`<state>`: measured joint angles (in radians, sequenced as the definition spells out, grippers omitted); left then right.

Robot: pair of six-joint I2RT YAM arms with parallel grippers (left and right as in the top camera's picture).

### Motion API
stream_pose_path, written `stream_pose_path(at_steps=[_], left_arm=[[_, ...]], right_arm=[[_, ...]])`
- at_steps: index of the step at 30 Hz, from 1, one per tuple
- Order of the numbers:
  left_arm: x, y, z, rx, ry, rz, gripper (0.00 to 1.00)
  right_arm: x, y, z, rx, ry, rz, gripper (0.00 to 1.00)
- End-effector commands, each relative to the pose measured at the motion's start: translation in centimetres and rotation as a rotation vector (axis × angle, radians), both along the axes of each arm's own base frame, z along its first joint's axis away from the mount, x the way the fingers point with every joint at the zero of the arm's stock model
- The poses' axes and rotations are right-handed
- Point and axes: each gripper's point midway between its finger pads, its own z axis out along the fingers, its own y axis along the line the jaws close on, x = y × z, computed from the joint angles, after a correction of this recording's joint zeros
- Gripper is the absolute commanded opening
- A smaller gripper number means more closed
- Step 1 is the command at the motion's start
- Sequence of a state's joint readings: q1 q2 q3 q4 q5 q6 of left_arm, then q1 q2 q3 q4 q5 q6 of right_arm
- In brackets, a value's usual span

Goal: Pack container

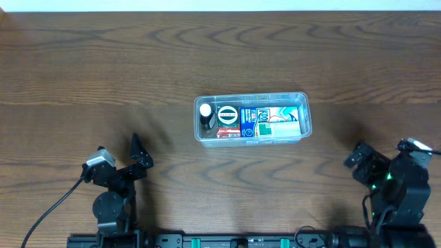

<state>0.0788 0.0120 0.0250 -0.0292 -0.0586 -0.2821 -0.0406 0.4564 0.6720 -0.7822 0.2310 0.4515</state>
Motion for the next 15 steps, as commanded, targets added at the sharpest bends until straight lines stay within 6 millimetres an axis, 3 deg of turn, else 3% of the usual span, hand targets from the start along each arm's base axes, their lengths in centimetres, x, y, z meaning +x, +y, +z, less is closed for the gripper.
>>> stream_pose_path(at_steps=[1, 6, 15], left_arm=[[-0.1, 0.3, -1.9, 0.016, 0.063, 0.011, 0.98], [-0.1, 0.3, -1.9, 0.016, 0.063, 0.011, 0.98], [-0.1, 0.3, -1.9, 0.016, 0.063, 0.012, 0.98]], right_arm=[[1.5, 2.5, -1.4, -0.020, -0.071, 0.179, 0.99], [3.7, 5.3, -1.8, -0.042, -0.268, 0.357, 0.99], [4.4, 5.5, -3.4, -0.074, -0.453, 0.366, 0.99]])
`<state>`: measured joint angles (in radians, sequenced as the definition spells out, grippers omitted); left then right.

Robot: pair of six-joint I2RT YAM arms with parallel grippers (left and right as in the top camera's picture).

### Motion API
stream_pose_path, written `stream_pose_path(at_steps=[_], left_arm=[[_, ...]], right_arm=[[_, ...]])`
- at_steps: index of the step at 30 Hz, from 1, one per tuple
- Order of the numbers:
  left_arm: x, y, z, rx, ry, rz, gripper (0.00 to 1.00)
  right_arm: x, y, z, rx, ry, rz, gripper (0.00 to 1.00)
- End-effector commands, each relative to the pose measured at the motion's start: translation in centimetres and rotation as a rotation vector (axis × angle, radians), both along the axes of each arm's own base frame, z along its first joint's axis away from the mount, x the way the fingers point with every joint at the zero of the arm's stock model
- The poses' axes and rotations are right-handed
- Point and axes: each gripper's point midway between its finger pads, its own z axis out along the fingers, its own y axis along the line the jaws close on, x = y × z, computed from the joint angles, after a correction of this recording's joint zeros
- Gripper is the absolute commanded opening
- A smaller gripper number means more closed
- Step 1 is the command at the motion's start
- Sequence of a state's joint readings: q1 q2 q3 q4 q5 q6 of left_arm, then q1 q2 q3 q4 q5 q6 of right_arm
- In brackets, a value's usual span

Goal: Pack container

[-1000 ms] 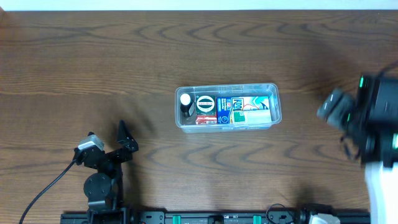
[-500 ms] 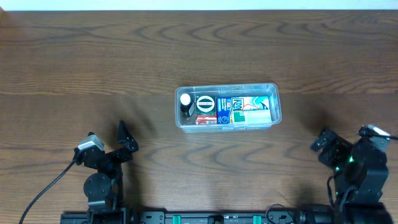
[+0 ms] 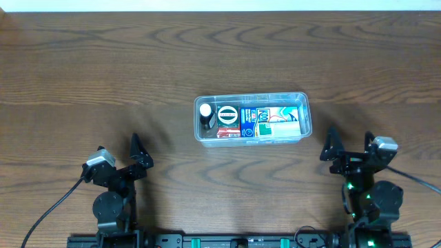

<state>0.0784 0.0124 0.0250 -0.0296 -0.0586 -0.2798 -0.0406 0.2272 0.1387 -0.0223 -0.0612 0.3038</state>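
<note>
A clear plastic container [image 3: 305, 103] sits at the middle of the table in the overhead view. Inside it lie a small bottle with a white cap [image 3: 205, 110], a round dark tin [image 3: 228, 114], a blue pack [image 3: 248, 118], a green-and-white box [image 3: 280, 118] and a red item [image 3: 227, 131]. My left gripper [image 3: 140, 151] rests low at the front left, apart from the container, its fingers spread and empty. At the front right, my right gripper [image 3: 328, 145] sits just below the container's right end, likewise spread and empty.
The dark wooden table [image 3: 220, 55] runs far beyond the container on all sides. Both arm bases and a mounting rail [image 3: 220, 241] stand along the front edge, with a cable [image 3: 52, 210] trailing off at the front left.
My right arm has swung in from the table's right edge; its gripper now sits left of its base, below the container's right end. The left arm and the container's contents are unchanged.
</note>
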Motion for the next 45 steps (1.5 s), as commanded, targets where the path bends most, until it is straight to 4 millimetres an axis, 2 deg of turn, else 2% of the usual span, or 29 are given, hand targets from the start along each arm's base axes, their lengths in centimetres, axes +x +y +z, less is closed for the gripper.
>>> stream_pose_path(at_steps=[1, 6, 13, 23, 45], left_arm=[[-0.1, 0.3, -1.9, 0.014, 0.061, 0.013, 0.98], [-0.1, 0.3, -1.9, 0.014, 0.061, 0.012, 0.98], [-0.1, 0.3, -1.9, 0.013, 0.061, 0.013, 0.98], [-0.1, 0.3, -1.9, 0.014, 0.061, 0.013, 0.98], [-0.1, 0.3, -1.9, 0.014, 0.061, 0.013, 0.98]], right_arm=[[-0.2, 0.7, -1.1, -0.019, -0.027, 0.036, 0.99], [-0.4, 0.6, -2.9, -0.020, -0.021, 0.031, 0.99], [-0.8, 0.1, -4.2, -0.032, 0.030, 0.003, 0.99], [-1.0, -0.2, -2.6, -0.099, -0.043, -0.011, 0.99], [-1.0, -0.2, -2.6, -0.099, -0.041, -0.010, 0.99]])
